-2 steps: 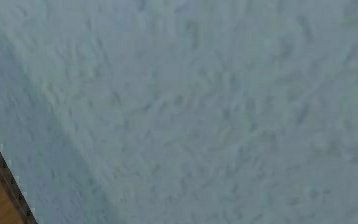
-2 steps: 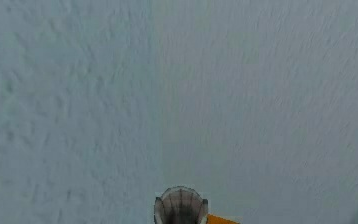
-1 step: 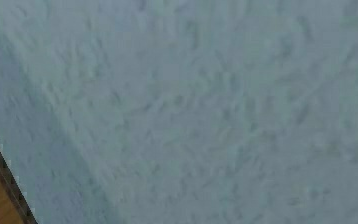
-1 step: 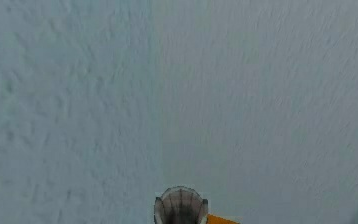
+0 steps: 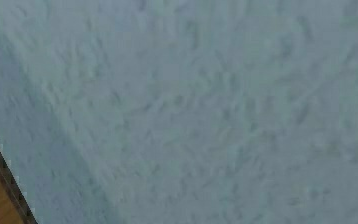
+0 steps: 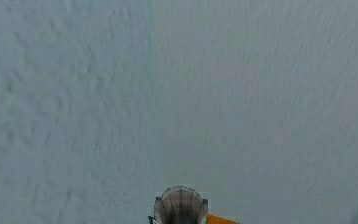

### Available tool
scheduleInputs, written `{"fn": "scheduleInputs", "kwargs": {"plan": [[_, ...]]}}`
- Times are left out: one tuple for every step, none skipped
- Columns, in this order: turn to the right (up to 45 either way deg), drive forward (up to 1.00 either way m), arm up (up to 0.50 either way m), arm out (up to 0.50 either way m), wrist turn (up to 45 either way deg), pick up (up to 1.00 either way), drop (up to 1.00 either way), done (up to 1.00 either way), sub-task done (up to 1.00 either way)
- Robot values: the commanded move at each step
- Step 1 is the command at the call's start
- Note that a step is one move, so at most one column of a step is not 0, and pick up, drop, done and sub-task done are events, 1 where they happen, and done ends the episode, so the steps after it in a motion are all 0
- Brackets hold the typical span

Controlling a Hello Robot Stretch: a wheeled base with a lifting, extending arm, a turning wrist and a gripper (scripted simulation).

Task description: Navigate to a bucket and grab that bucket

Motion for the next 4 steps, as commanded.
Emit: {"fn": "scheduleInputs", "kwargs": {"plan": [[0.0,0.0,0.0,0.0,45.0,0.0,0.0,0.0,0.0],[0.0,0.0,0.0,0.0,3.0,0.0,0.0,0.0,0.0],[0.0,0.0,-0.3,0.0,0.0,0.0,0.0,0.0,0.0],[0.0,0.0,0.0,0.0,0.0,1.0,0.0,0.0,0.0]]}}
